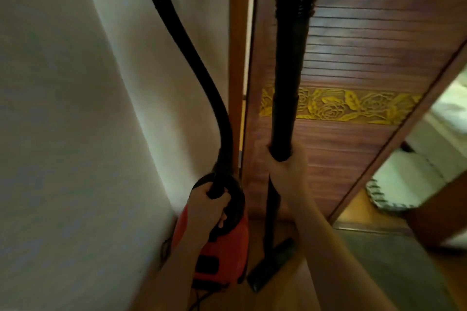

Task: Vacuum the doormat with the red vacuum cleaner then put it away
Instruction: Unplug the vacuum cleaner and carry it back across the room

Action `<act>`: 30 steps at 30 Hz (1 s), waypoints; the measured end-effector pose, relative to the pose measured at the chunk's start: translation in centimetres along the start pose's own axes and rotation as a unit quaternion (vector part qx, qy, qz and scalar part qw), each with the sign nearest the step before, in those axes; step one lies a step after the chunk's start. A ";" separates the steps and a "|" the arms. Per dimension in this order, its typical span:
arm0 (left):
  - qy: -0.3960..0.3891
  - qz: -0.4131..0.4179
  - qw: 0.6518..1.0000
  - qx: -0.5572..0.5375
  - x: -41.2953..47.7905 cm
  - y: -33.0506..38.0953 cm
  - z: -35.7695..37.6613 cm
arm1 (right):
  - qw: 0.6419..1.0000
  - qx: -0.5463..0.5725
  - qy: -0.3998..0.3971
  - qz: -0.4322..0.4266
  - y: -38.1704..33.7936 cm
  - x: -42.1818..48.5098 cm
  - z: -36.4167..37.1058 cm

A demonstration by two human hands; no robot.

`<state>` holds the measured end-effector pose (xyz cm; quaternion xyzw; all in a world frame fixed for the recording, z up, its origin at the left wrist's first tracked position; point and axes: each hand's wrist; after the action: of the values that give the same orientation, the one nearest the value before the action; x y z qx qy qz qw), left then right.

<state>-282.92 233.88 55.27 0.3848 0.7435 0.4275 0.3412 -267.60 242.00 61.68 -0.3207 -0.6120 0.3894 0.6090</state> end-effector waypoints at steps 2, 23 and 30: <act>-0.031 0.018 0.999 0.006 -0.2 0.2 1.7 | 0.999 -0.022 0.030 -0.004 -0.4 -0.7 -2.3; -0.355 0.144 0.922 0.052 -13.7 10.2 30.3 | 0.919 -0.191 0.343 -0.024 -7.9 -13.0 -33.7; -0.423 0.169 0.887 0.077 -20.5 12.8 38.8 | 0.889 -0.210 0.404 -0.039 -10.3 -17.5 -43.8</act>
<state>-237.20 234.96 54.88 0.6738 0.4830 0.2169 0.5154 -222.21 225.53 59.98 -0.5467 -0.3921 0.0646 0.7370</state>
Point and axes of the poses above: each hand's wrist, its own x-axis towards the middle knuckle, its own z-axis out of the palm, y = z × x, and after that the axes turned 11 degrees about x, right-handed
